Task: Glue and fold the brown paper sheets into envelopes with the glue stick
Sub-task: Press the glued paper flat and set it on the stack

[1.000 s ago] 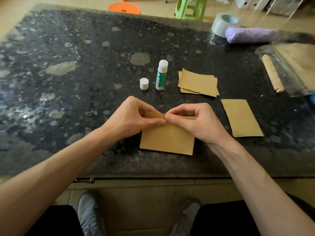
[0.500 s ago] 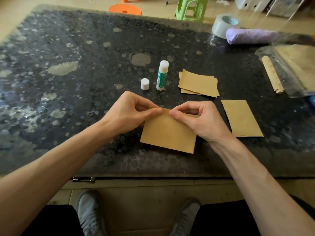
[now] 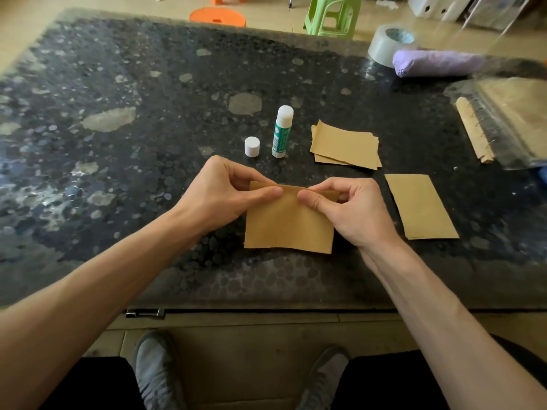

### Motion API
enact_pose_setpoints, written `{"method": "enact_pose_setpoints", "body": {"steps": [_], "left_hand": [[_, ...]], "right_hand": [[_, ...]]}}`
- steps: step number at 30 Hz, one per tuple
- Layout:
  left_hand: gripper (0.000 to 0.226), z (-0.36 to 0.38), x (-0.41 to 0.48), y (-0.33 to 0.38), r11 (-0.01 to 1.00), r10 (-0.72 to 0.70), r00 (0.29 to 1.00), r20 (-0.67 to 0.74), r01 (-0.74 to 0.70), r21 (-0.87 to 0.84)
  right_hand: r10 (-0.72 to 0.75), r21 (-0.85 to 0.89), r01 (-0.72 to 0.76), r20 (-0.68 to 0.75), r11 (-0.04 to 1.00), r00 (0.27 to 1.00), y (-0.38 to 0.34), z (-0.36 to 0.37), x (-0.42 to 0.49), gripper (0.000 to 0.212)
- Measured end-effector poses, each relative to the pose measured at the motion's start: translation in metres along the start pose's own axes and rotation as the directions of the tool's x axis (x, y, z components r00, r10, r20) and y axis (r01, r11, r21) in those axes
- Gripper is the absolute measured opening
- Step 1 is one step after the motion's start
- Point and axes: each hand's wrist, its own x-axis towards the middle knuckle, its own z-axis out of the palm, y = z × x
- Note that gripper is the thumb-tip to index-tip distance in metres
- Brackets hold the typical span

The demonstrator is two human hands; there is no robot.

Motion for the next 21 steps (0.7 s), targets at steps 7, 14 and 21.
{"method": "enact_pose_setpoints", "body": {"steps": [7,14,21], "left_hand": [[0.012,-0.005,0.002,0.004,0.999,0.005,1.0,-0.013,-0.005,0.036],[0.013,-0.008,0.003,0.003,1.0,-0.023,0.999,-0.03,0.023,-0.004],[0.014,-0.011,0.005,0.005,1.0,-0.027,0.999,-0.035,0.026,-0.016]], "right_hand": [[0.089,0.189,-0.089,0.007,0.978,0.996,-0.005,-0.004,0.0,0.019],[0.157,0.246,-0.144,-0.036,0.959,0.987,-0.007,-0.007,0.001,0.02],[0.188,0.288,-0.172,-0.029,0.942,0.982,-0.007,-0.008,0.001,0.021]]}}
